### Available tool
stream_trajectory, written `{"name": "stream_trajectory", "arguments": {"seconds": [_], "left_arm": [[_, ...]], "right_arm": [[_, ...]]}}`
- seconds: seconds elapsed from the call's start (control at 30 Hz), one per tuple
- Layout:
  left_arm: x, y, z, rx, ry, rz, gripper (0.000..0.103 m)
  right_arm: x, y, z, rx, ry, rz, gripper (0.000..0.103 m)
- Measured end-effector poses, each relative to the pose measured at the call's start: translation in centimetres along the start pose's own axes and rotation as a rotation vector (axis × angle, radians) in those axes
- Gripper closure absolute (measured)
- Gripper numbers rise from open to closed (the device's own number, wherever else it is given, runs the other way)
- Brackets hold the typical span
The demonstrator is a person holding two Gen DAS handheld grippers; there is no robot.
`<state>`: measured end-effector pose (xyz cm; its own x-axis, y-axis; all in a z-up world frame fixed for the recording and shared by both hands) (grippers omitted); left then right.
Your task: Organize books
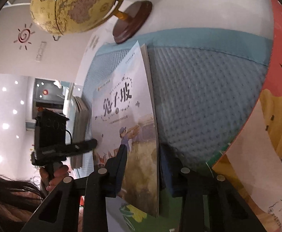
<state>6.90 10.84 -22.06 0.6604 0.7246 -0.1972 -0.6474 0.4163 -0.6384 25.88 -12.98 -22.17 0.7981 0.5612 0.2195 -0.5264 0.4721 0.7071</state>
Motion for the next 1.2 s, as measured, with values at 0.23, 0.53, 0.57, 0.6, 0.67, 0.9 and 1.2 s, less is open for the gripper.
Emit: {"name": "stream_trajectory", "arguments": {"seconds": [0.23, 0.53, 0.57, 0.6, 0.67, 0.9, 1.2], "left_arm": [[0.4, 0.6, 0.1, 0.001, 0.035, 0.026, 0.088], [-0.2, -1.4, -0.3, 0.113, -0.006, -0.071, 0.087], [-0.2, -1.7, -0.3, 0.125, -0.010, -0.079, 0.087], [-0.3, -1.9, -0.4, 0.137, -0.015, -0.089, 0.087], [-0.3, -1.9, -0.4, 0.141, -0.019, -0.095, 0.087], [0.1, -1.6, -0.4, 0.127, -0.002, -0.083, 0.087], [-0.8, -3.5, 0.4, 0.281, -0.018, -0.172, 0.088]], "right_arm": [[-1.6, 0.3, -0.6, 0.081, 0.067, -0.017, 0.075], [-1.6, 0.1, -1.2, 0.025, 0.051, -0.039, 0.092], [-1.7, 0.0, -1.0, 0.027, 0.043, -0.041, 0.092], [-1.7, -0.1, -1.0, 0.025, 0.040, -0.042, 0.092], [-1.8, -0.1, -1.0, 0.027, 0.022, -0.048, 0.092], [-1.8, 0.4, -1.9, 0.124, -0.061, -0.059, 0.092], [-3.1, 5.8, -2.1, -0.114, -0.079, 0.031, 0.095]]}}
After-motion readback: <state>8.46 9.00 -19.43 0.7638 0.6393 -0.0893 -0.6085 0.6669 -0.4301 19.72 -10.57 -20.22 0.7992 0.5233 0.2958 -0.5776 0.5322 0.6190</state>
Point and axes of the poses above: each gripper's, at about its wrist camera, not at the fingertips, and z roughly against the way its jaws point, y to its left, x to its top, the point moved 1 cm from there along -z, roughly the way its jaws point, and after that the axes turned 10 degrees about z, right-handed, at the moved point
